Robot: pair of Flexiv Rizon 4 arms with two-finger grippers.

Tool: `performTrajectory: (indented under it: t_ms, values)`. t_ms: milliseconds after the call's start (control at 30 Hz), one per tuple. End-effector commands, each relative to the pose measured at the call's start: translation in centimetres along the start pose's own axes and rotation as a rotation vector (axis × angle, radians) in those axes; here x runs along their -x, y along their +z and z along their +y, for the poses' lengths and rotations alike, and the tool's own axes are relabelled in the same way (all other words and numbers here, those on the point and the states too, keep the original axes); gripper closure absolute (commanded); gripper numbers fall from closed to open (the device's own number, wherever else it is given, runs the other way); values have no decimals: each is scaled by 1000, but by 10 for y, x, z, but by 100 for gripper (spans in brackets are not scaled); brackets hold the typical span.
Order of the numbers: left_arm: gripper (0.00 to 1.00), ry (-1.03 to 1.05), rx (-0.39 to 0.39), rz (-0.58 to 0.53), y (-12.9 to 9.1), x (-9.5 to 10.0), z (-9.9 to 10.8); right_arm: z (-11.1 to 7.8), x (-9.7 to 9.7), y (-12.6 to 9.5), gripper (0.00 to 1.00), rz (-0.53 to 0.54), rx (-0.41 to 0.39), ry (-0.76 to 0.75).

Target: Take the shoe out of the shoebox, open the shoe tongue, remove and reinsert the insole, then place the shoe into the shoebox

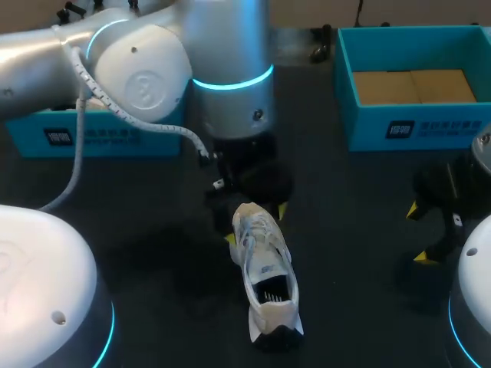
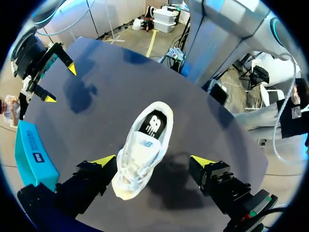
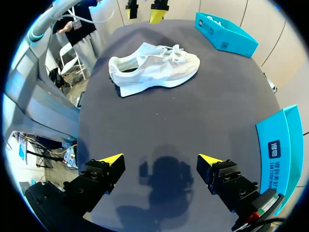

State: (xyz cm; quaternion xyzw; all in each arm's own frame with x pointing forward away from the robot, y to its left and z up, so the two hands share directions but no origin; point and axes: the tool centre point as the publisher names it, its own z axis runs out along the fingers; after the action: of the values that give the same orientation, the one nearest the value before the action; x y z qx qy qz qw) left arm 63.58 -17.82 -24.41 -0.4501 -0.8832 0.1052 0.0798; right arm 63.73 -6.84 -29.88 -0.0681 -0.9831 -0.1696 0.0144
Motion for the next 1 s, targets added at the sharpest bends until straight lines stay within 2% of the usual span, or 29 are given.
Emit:
performTrajectory:
  t_ms: [33, 100, 133, 267, 333, 600, 733, 867, 1000]
  values:
    - [0, -178, 74, -1, 12, -3, -19, 0, -1, 0, 0, -2, -2, 0]
    - [0, -320, 123, -25, 17, -7, -32, 0, -1, 0, 0, -2, -2, 0]
    - [0, -354, 102, 6, 16, -8, -37, 0, -1, 0, 0, -2, -2, 0]
    - [0, -827, 62, 3, 11, -8, -48, 0, -1, 0, 0, -2, -2, 0]
    - [0, -983, 183, -122, 5, -14, -53, 0, -1, 0, 0, -2, -2, 0]
    - [0, -983, 183, -122, 5, -14, -53, 0, -1, 0, 0, -2, -2, 0]
    - [0, -1098, 155, -136, 21, -17, -60, 0, -1, 0, 0, -2, -2, 0]
    - [0, -1148, 176, -189, 35, -24, -69, 0, -1, 0, 0, -2, -2, 0]
    - [0, -1185, 162, -179, 49, -25, -70, 0, -1, 0, 0, -2, -2, 0]
